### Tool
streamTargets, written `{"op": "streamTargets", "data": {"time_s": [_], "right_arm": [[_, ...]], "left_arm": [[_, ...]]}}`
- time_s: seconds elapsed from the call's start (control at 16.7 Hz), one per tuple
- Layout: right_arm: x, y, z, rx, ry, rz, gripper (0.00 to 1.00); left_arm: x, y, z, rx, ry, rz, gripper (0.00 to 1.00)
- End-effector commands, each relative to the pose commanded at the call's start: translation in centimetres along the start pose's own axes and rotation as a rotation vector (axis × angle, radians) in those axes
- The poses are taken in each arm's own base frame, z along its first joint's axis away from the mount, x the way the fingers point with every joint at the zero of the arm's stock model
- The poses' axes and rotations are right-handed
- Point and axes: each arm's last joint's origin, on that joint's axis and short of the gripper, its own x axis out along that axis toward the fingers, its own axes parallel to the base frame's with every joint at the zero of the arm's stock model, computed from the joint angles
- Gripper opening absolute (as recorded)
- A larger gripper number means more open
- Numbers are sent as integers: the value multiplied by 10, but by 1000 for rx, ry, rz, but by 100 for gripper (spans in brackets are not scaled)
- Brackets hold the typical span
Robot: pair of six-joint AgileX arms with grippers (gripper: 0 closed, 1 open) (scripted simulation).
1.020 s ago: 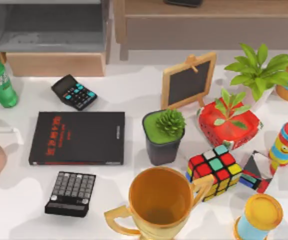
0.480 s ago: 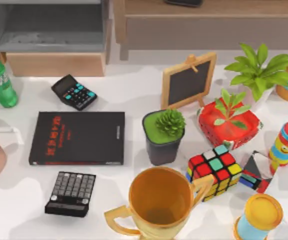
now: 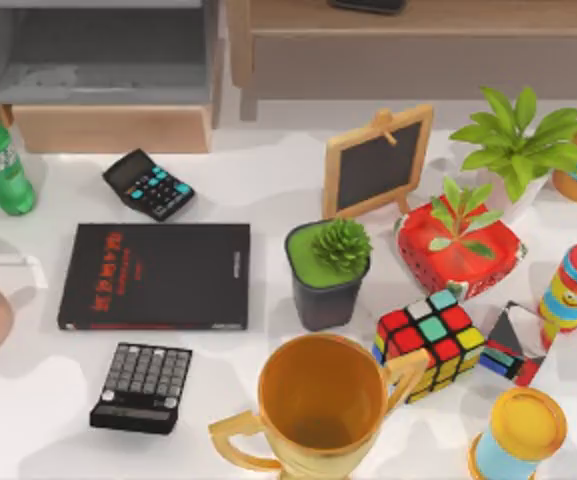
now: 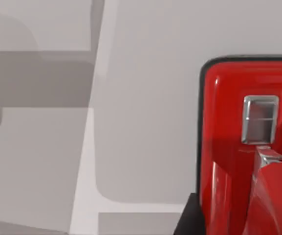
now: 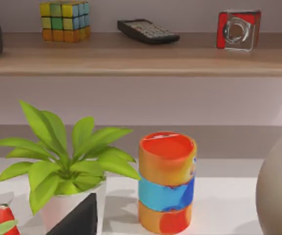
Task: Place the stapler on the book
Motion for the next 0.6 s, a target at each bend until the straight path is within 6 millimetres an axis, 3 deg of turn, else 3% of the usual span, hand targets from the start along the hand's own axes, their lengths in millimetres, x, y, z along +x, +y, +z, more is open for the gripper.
{"op": "streamTargets", "data": {"time_s": [0.48, 0.6], "right_arm": [[0, 0, 0, 0, 0, 0, 100], [0, 0, 0, 0, 0, 0, 100]], "left_arm": [[-1, 1, 0, -1, -2, 1, 0], [-13, 3, -1, -8, -20, 5, 0]]}}
